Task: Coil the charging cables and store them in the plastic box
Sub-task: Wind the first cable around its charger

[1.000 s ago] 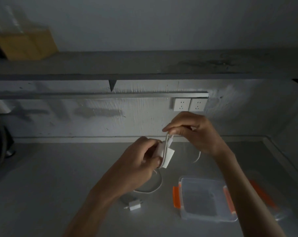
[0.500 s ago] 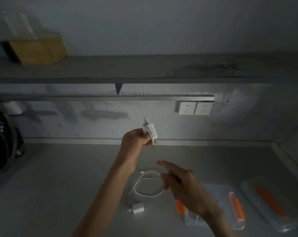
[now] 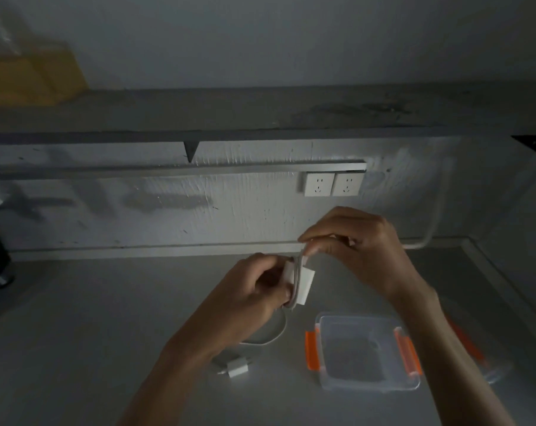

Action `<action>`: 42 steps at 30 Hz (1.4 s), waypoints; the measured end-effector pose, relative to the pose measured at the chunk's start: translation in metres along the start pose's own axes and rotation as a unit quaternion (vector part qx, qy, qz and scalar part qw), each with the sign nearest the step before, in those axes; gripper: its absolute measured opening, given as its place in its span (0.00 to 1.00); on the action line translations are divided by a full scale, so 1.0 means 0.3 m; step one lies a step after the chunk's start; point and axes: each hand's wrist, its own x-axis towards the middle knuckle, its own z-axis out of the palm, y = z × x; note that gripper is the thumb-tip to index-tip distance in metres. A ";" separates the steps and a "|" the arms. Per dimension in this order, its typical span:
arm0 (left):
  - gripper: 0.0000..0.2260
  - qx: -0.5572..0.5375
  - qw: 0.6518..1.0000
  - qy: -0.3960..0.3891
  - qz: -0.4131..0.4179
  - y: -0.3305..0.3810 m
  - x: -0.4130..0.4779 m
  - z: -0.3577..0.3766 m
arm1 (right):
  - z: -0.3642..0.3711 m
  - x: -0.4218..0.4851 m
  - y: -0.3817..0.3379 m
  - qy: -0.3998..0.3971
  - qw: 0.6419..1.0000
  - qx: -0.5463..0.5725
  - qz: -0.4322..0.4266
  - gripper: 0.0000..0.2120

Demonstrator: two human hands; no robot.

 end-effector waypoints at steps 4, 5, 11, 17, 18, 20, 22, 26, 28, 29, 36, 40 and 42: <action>0.12 -0.069 0.995 -0.071 0.008 0.005 -0.003 -0.031 | 0.045 0.009 0.052 -0.067 0.967 0.224 0.105 0.05; 0.11 -0.094 0.993 -0.072 0.021 0.003 0.003 -0.038 | 0.069 -0.001 0.055 -0.068 0.954 0.261 0.133 0.06; 0.10 -0.272 0.960 0.044 0.053 -0.068 0.131 -0.067 | 0.268 -0.147 -0.013 -0.020 0.905 0.317 0.281 0.11; 0.09 -0.210 0.955 0.198 -0.061 -0.180 0.231 -0.095 | 0.271 -0.259 -0.115 -0.108 0.938 0.181 0.274 0.11; 0.09 -0.177 0.961 0.202 -0.068 -0.189 0.226 -0.074 | 0.251 -0.250 -0.127 -0.138 0.947 0.136 0.255 0.12; 0.07 -0.115 0.970 0.203 -0.068 -0.196 0.213 -0.025 | 0.205 -0.216 -0.146 -0.179 0.955 0.062 0.227 0.13; 0.06 -0.032 0.982 0.175 -0.057 -0.182 0.192 0.006 | 0.146 -0.175 -0.147 -0.170 0.969 -0.037 0.178 0.10; 0.06 0.021 0.998 0.041 -0.039 -0.120 0.103 0.024 | 0.002 -0.078 -0.107 -0.055 0.979 -0.194 0.039 0.14; 0.09 0.005 1.000 -0.013 -0.021 -0.088 0.054 0.014 | -0.031 -0.040 -0.074 -0.038 0.986 -0.163 -0.006 0.11; 0.11 -0.004 0.999 -0.035 -0.010 -0.075 0.032 0.004 | -0.039 -0.027 -0.056 -0.040 0.992 -0.119 -0.006 0.10; 0.12 -0.140 0.983 -0.109 0.044 -0.036 0.014 -0.049 | 0.058 -0.038 0.039 -0.039 0.957 0.231 0.172 0.08; 0.13 -0.375 0.922 -0.087 0.034 -0.070 0.088 -0.019 | 0.238 -0.121 -0.008 0.009 0.925 0.265 0.272 0.15; 0.14 -0.473 0.880 -0.042 0.006 -0.088 0.126 -0.003 | 0.284 -0.166 -0.029 0.000 0.928 0.244 0.283 0.15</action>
